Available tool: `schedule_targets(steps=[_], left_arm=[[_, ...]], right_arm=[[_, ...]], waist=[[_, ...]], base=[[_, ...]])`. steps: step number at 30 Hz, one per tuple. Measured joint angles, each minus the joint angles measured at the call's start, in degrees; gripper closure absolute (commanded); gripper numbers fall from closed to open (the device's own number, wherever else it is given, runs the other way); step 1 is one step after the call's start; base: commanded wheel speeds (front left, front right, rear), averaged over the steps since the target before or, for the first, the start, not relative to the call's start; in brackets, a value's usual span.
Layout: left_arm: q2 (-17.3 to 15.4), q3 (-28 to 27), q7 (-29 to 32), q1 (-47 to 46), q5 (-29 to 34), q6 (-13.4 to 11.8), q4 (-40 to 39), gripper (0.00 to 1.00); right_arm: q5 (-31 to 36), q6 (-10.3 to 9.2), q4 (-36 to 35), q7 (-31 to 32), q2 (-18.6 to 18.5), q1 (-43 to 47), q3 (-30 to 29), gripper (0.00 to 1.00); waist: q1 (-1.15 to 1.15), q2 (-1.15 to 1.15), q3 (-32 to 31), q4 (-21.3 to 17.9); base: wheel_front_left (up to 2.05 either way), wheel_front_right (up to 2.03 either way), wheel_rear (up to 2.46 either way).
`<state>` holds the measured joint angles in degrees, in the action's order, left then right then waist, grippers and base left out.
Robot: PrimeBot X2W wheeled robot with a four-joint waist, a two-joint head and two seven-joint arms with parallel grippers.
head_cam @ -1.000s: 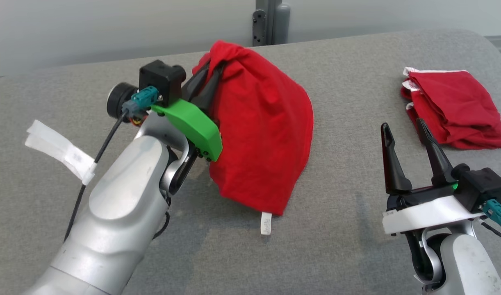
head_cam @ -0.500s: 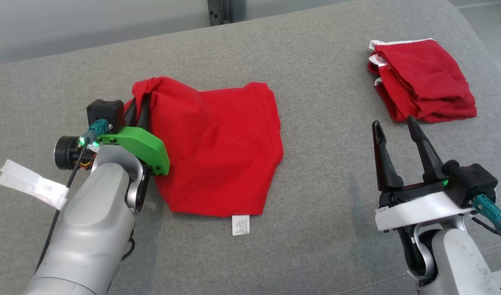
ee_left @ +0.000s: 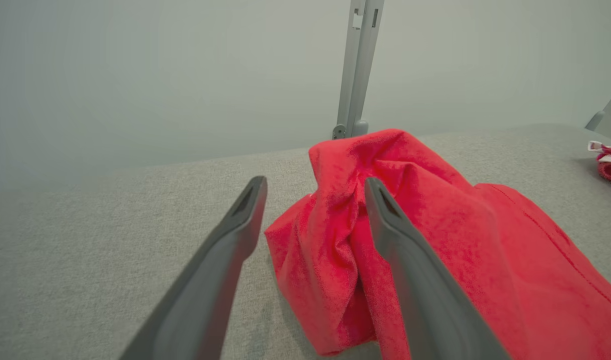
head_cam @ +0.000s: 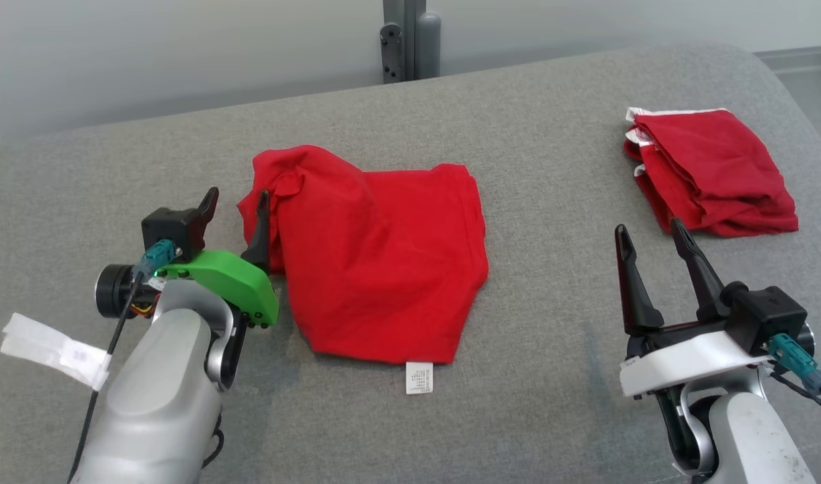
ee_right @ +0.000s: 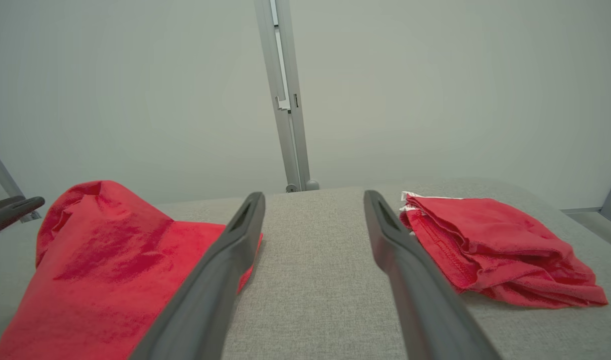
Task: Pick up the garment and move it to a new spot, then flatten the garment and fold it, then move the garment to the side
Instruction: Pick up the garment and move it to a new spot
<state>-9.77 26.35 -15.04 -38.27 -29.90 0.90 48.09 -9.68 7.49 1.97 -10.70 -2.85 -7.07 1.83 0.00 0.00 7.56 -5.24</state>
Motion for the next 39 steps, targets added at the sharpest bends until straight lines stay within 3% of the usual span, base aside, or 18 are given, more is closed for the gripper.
schedule_targets(steps=[6,13,20,26,39], left_arm=[[-0.2,-3.3,-0.1,7.9,1.6,0.0,-7.4,0.00],[-0.4,-9.1,-0.1,20.7,5.2,-3.1,-21.2,0.00],[1.6,-12.3,-0.1,30.9,8.0,-4.7,-31.3,0.00],[2.8,-14.5,-0.1,34.9,8.8,-5.5,-34.2,0.00],[3.6,-15.8,-0.1,35.9,9.9,-4.4,-34.2,0.00]], right_arm=[[0.1,0.00,0.5,0.2,0.0,2.1,-0.2,0.00],[-0.2,0.00,1.6,-0.6,0.0,4.8,0.4,0.00],[-1.4,0.00,3.1,-1.6,0.0,6.3,1.4,0.00],[-3.0,0.00,5.3,-2.6,0.0,6.4,3.3,0.00],[-3.6,0.00,8.0,-3.5,0.0,5.6,4.7,0.00]], waist=[[0.00,0.00,-3.6,2.4],[0.00,0.00,-7.0,5.2],[0.00,0.00,-8.4,7.2],[0.00,0.00,-8.6,7.4],[0.00,0.00,-8.4,7.0]], base=[[0.00,0.00,0.00],[0.00,0.00,0.00],[0.00,0.00,0.00],[0.00,0.00,0.00],[0.00,0.00,0.00]])
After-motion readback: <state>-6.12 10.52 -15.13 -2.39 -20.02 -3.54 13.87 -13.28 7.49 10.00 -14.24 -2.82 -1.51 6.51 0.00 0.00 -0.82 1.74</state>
